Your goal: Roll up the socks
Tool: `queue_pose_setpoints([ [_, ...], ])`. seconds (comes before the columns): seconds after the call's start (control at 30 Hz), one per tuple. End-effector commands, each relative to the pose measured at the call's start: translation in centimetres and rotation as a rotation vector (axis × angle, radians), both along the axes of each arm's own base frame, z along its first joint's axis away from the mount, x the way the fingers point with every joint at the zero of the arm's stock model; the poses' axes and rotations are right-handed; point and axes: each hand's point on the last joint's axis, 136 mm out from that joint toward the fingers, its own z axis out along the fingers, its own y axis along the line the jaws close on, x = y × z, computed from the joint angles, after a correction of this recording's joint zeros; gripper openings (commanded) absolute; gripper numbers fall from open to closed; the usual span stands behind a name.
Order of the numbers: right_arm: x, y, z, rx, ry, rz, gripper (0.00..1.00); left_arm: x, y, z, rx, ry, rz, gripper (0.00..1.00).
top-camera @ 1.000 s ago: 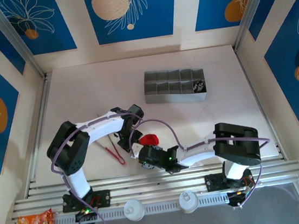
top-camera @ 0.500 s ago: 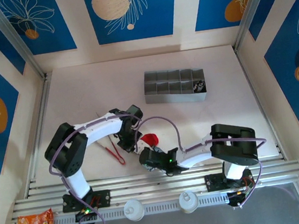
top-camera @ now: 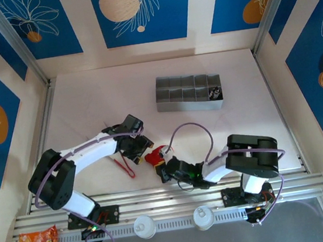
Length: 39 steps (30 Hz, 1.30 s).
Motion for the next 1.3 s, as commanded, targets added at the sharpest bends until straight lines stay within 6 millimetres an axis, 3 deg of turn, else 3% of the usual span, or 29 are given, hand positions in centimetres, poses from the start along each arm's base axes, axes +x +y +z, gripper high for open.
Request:
queue_pose_setpoints([
  [0.0,-6.9,-11.9,-12.3,-0.480,0.387,0.002,0.00,-0.2,-0.6,0.4,-0.047,-0.045,-0.078,0.58],
  [0.2,-6.9,-12.2,-13.3,-0.431,0.478,-0.044,0.00,-2.1,0.6,0.3,-0.012,-0.068,-0.112,0.45],
  [0.37,-6.9,-12.6,-13.7,-0.434,0.507,-0.060,0.00,-2.3,1.6,0.0,0.014,-0.102,-0.076,0.46],
  [0.5,-7.0,-12.8,-13.8,-0.434,0.522,-0.064,0.00,-1.8,1.3,-0.1,0.002,-0.127,-0.079,0.45],
  [0.6,-7.0,-13.1,-13.9,-0.434,0.534,-0.078,0.00,-1.9,0.6,-0.8,-0.012,-0.108,-0.094,0.38],
  [0.83,-6.8,-13.2,-14.0,-0.434,0.553,-0.090,0.00,-2.4,-0.7,-2.4,-0.002,-0.058,-0.156,0.36],
  [1.27,-5.4,-13.1,-14.0,-0.412,0.573,-0.097,0.00,-6.7,0.5,-6.5,0.190,0.155,-0.313,0.34],
])
